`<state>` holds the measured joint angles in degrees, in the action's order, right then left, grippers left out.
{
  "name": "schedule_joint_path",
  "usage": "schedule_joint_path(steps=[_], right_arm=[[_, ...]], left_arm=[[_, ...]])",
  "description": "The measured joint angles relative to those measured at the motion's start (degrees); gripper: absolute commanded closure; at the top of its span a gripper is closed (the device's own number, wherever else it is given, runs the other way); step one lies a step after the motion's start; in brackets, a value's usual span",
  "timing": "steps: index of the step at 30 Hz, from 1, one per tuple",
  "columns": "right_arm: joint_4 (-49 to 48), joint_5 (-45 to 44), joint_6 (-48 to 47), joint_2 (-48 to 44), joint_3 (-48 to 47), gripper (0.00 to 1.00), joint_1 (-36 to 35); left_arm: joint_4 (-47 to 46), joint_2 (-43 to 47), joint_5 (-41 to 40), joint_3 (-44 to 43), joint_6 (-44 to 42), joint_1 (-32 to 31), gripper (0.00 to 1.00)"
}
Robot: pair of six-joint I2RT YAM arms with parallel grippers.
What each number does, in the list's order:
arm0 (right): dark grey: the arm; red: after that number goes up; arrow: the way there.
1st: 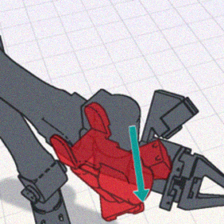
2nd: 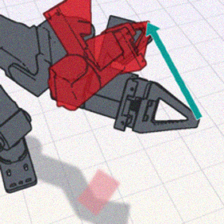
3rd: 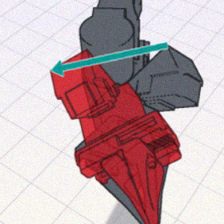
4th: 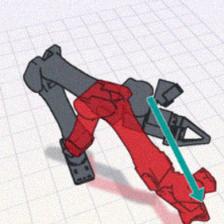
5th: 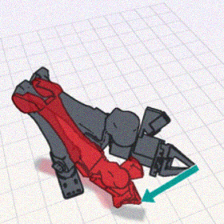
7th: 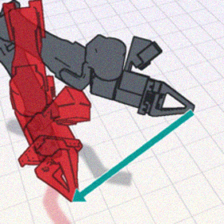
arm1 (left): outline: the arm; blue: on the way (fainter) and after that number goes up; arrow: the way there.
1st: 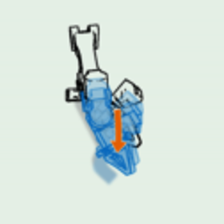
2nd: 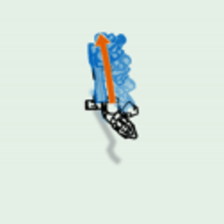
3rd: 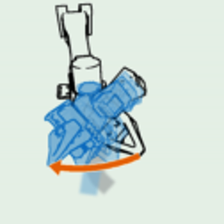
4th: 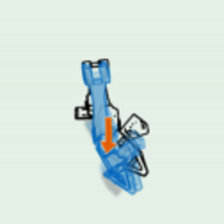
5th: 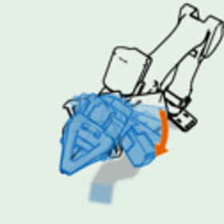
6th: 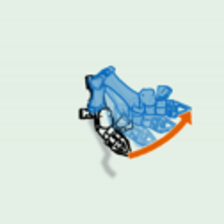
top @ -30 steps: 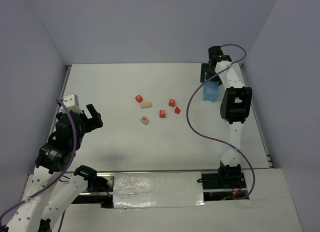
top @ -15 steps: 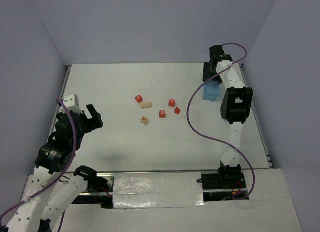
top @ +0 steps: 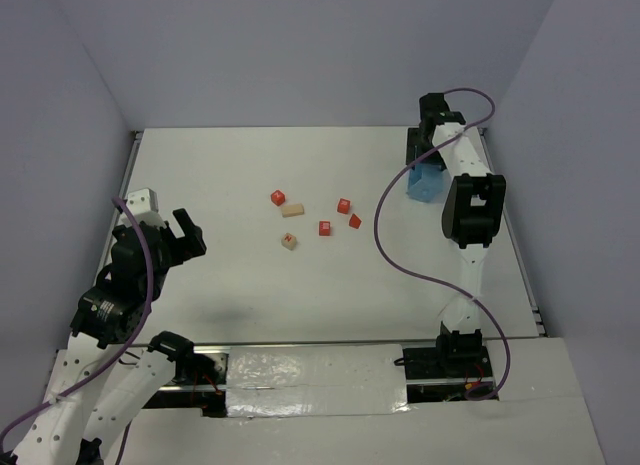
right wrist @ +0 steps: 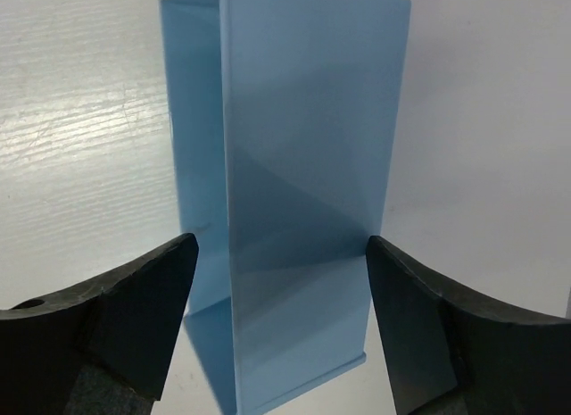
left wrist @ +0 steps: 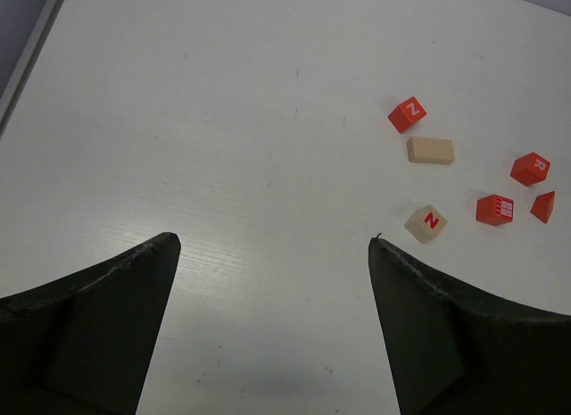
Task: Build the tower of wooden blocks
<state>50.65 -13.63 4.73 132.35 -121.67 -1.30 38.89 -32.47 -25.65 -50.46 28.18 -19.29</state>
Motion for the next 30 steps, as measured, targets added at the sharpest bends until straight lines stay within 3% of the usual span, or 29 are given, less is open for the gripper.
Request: schedule_joint_path(steps=[2,3,5,6,11,16,23,26,28,29,30], right_arm=[[0.07,-0.83,-0.13,0.13,0.11,0.25,-0.13],[0.04,-1.36,-0.24,0.22,0.11,0.33,-0.20],[0.07,-1.90,-0.15,0.28,0.11,0.35,-0.24],[0.13,-1.84,-0.13,0.37,0.11,0.42,-0.24],[0.04,-0.52,-0.33,1.53,0.70,0.55,-0.13],[-0.13,2.12,-0.92,3.10,1.27,0.56,0.37],[-0.24,8.17,-5.03,7.82,-3.26,0.51,2.86],[-0.59,9.70,-5.75,8.04,-3.28,0.54,4.11],[-0.72,9.94,-6.16,8.07,-3.63,0.61,4.63],[-0.66,9.97,-6.45,8.09,-3.85,0.78,4.90],[-0.59,10.14,-7.15,8.09,-4.15,0.79,5.09]], left_arm=[[0.00,0.00,0.00,0.00,0.00,0.00,0.00],[0.00,0.02,0.00,0.00,0.00,-0.02,0.00],[0.00,0.07,0.00,0.00,0.00,-0.04,0.00],[0.00,0.07,0.00,0.00,0.00,-0.04,0.00],[0.00,0.09,0.00,0.00,0.00,-0.04,0.00],[0.00,0.09,0.00,0.00,0.00,-0.15,0.00],[-0.04,-0.13,0.07,0.00,-0.04,-0.42,0.00],[-0.13,-0.76,0.07,0.00,-0.68,-0.44,0.01],[-0.17,-1.42,0.20,0.00,-0.96,-0.48,0.00],[-0.22,-1.70,0.24,0.00,-1.01,-0.48,0.01],[-0.22,-2.05,0.28,0.00,-1.03,-0.50,0.00]])
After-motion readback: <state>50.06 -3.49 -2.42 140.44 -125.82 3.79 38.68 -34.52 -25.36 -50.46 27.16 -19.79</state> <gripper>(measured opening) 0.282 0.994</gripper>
